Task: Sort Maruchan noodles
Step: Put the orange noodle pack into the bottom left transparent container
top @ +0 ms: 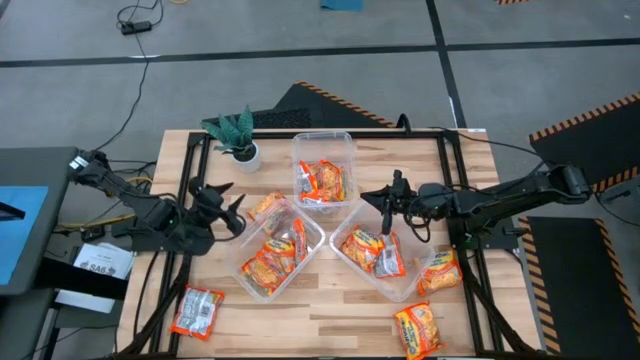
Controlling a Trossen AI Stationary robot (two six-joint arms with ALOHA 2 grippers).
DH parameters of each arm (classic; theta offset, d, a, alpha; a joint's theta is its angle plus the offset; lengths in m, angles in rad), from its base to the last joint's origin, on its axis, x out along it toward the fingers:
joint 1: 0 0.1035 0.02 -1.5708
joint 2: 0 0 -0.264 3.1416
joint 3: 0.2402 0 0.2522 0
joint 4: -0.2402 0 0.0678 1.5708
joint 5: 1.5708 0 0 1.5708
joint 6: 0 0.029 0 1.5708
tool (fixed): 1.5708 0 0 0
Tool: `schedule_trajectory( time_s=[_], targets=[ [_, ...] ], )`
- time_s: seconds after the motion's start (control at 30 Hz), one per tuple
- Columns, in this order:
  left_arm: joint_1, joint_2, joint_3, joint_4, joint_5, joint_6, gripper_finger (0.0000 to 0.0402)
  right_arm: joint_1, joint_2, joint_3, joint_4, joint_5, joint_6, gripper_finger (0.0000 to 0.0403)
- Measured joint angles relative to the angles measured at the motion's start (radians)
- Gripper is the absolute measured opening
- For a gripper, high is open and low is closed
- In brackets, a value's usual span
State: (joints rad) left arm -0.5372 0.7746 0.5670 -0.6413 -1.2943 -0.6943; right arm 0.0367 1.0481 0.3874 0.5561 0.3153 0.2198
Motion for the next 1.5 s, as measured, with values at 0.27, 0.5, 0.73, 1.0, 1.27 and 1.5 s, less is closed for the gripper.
schedule_trajectory(
  time_s=[0.27,0.5,0.73,1.0,1.27,1.5],
  targets=[
    [0.086,-0.132,-0.107,0.161,0.152,0.120,0.0209,0.000,0.000,0.000,0.009,0.000,-0.009,0.0033],
    [0.188,-0.263,-0.274,0.664,0.508,0.520,0.0209,0.000,0.000,0.000,0.015,0.000,-0.011,0.0033],
    [0.385,-0.400,-0.356,0.726,0.630,0.567,0.0209,0.000,0.000,0.000,0.014,0.000,-0.011,0.0033],
    [0.692,-0.441,-0.442,0.703,0.866,0.390,0.0209,0.000,0.000,0.000,0.014,0.000,-0.010,0.0033],
    [0.940,-0.349,-0.442,0.521,1.025,0.188,0.0208,0.000,0.000,0.000,0.013,0.000,-0.010,0.0033],
    [1.034,-0.166,-0.442,0.573,1.185,0.153,0.0208,0.000,0.000,0.000,0.013,0.000,-0.008,0.0033]
  ],
)
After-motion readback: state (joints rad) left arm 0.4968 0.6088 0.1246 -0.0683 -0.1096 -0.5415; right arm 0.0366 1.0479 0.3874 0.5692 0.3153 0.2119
